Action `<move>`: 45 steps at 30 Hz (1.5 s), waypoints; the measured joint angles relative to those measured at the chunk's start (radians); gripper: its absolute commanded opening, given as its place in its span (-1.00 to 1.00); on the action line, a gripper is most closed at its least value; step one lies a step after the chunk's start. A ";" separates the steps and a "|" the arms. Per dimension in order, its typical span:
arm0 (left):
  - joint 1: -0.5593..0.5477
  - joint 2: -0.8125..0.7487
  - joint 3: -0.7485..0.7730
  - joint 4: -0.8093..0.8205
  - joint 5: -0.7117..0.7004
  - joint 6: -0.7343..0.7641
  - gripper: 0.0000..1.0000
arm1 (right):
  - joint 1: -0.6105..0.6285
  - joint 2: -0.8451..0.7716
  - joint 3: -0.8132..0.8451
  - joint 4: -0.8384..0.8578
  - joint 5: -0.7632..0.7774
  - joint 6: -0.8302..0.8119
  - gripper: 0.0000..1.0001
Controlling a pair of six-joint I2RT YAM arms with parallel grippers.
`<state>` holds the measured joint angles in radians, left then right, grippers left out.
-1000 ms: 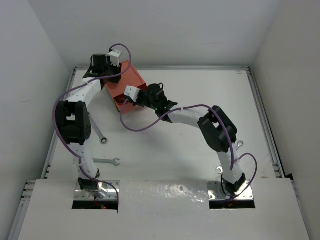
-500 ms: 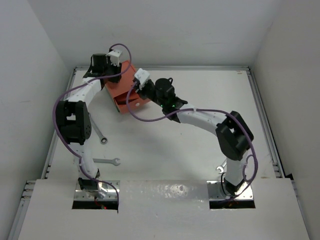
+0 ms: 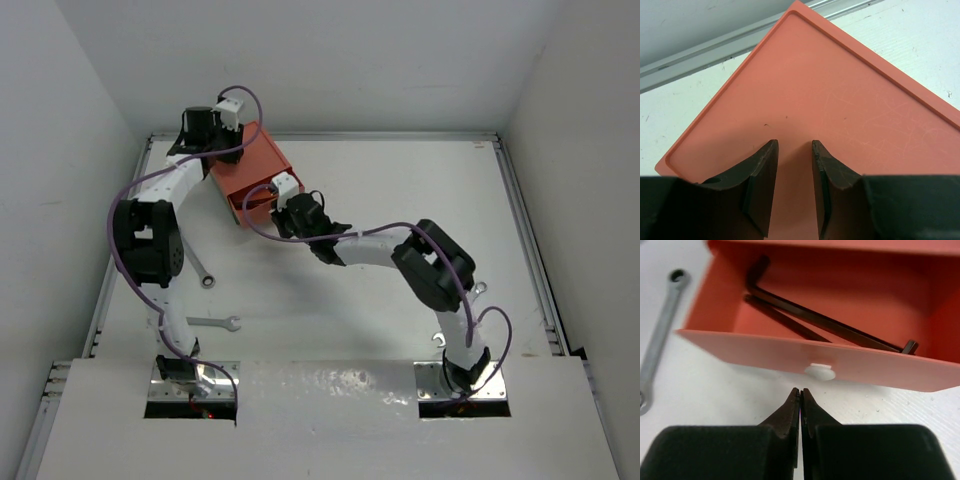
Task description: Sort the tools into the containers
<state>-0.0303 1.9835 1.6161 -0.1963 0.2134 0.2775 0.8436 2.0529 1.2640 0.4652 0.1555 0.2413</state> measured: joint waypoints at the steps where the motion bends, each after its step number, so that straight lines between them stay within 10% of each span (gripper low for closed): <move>1: 0.000 0.000 0.000 0.000 0.000 -0.001 -0.38 | 0.000 0.027 0.013 0.004 0.015 0.011 -1.00; 20: 0.006 0.021 0.000 0.055 0.032 -0.023 -0.38 | 0.010 0.385 0.455 0.072 0.249 -0.014 -0.82; 33: 0.006 0.024 0.000 0.061 0.049 -0.022 -0.38 | -0.012 0.375 0.257 0.198 0.178 -0.020 -0.10; 45: 0.006 0.024 0.000 0.062 0.050 -0.021 -0.38 | -0.030 0.421 0.377 0.214 0.156 0.020 -0.17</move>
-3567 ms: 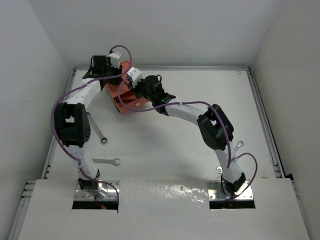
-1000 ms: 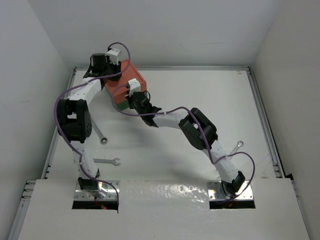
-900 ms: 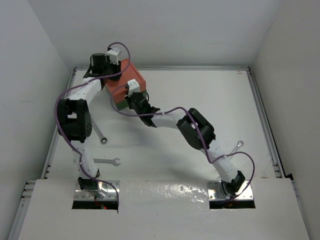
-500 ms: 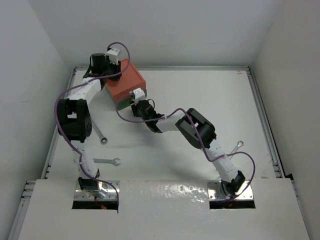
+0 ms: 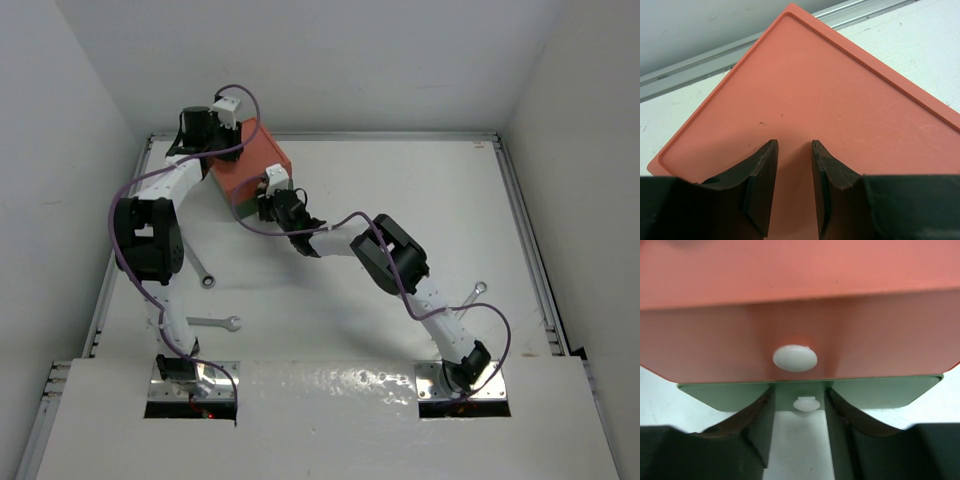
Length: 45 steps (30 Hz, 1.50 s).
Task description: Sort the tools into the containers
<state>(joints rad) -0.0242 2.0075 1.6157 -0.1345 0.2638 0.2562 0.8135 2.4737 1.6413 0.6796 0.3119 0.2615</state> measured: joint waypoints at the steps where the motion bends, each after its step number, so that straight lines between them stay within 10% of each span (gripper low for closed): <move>1: 0.000 0.000 0.000 0.000 0.000 0.000 -0.38 | -0.002 0.007 0.004 -0.001 -0.002 0.001 -0.19; 16: 0.000 0.002 0.000 0.005 0.000 0.000 -0.38 | -0.011 0.031 0.029 -0.039 -0.007 0.004 -0.30; 37: 0.000 0.003 0.000 0.011 0.000 0.000 -0.38 | -0.011 0.048 0.047 -0.064 -0.009 -0.002 -1.00; 45: 0.000 0.004 0.000 0.012 -0.002 -0.004 -0.38 | -0.002 -0.093 -0.233 0.069 -0.037 -0.055 -1.00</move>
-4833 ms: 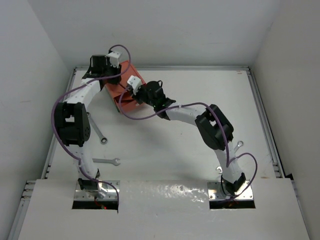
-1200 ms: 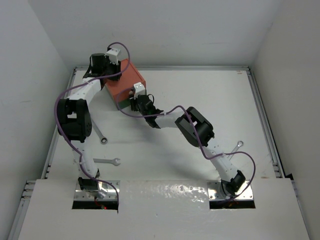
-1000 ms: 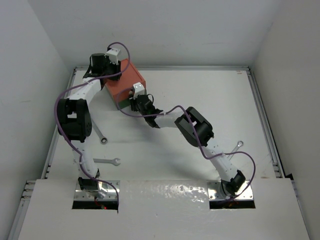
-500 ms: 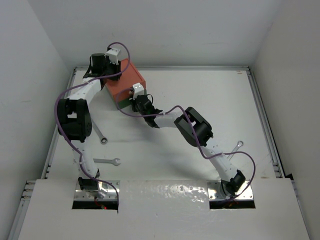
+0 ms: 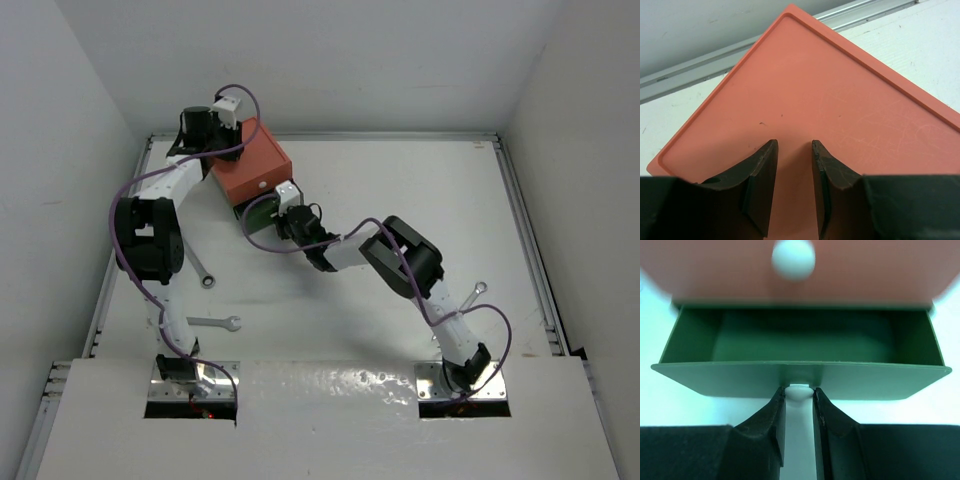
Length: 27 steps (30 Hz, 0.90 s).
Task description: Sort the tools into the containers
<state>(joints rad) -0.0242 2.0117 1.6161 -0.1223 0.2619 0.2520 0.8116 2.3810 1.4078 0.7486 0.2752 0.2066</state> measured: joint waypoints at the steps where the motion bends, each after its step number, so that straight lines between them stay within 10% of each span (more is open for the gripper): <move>1: 0.000 0.000 0.000 0.000 -0.001 0.000 -0.38 | 0.004 -0.029 -0.050 0.018 0.000 -0.004 -1.00; 11: 0.000 0.006 0.013 -0.010 -0.004 -0.007 -0.38 | 0.055 -0.295 -0.446 0.128 -0.013 -0.025 -1.00; 16: 0.000 0.006 0.013 -0.010 -0.006 -0.007 -0.34 | 0.081 -0.317 -0.507 0.158 -0.020 -0.041 0.17; 27: 0.000 0.006 0.038 -0.055 0.004 -0.008 -0.04 | 0.083 -0.386 -0.593 0.200 -0.090 -0.100 0.45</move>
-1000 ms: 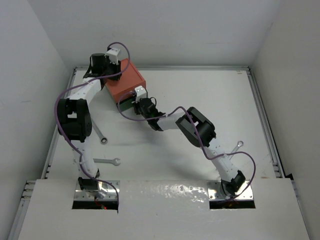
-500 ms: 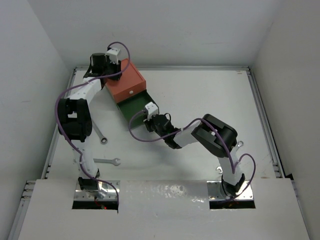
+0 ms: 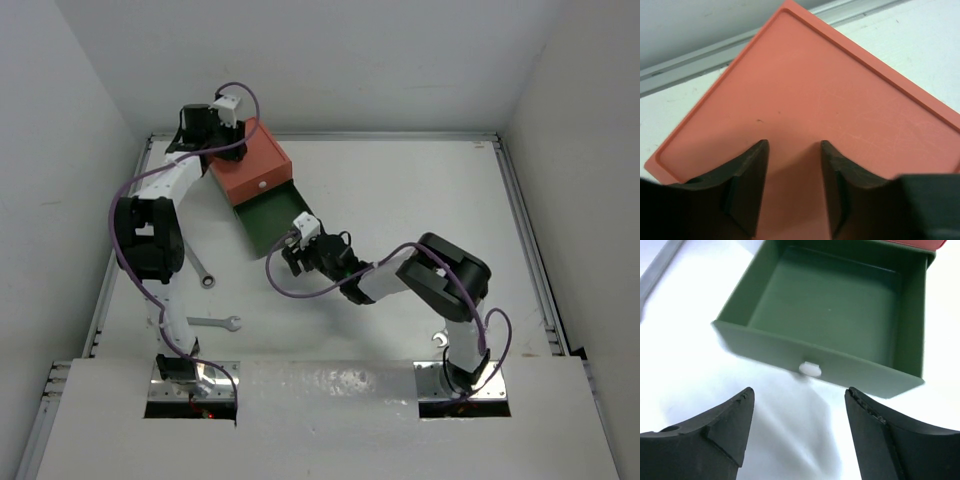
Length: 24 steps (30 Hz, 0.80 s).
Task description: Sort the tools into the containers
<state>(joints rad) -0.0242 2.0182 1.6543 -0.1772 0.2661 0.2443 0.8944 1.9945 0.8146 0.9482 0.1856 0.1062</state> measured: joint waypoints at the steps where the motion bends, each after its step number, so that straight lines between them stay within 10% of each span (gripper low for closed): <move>1: 0.000 0.000 0.007 -0.014 0.010 0.000 0.04 | 0.000 -0.030 -0.023 -0.010 -0.015 -0.006 0.46; 6: 0.002 -0.037 0.034 -0.127 0.069 -0.013 0.65 | 0.003 -0.188 -0.077 -0.101 -0.127 -0.035 0.75; 9: 0.006 -0.121 0.032 -0.206 0.099 -0.005 0.69 | 0.005 -0.280 -0.077 -0.205 -0.193 -0.050 0.79; 16: 0.140 -0.470 -0.041 -0.426 0.164 0.207 -0.22 | 0.007 -0.476 -0.118 -0.466 -0.228 -0.060 0.95; 24: 0.500 -0.492 -0.308 -0.549 0.111 0.046 -0.12 | -0.029 -0.631 -0.119 -0.775 -0.057 0.004 0.98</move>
<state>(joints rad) 0.4763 1.5261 1.3464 -0.7258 0.3771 0.2901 0.8654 1.3632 0.6952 0.1730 0.1284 0.1101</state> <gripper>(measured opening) 0.389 0.986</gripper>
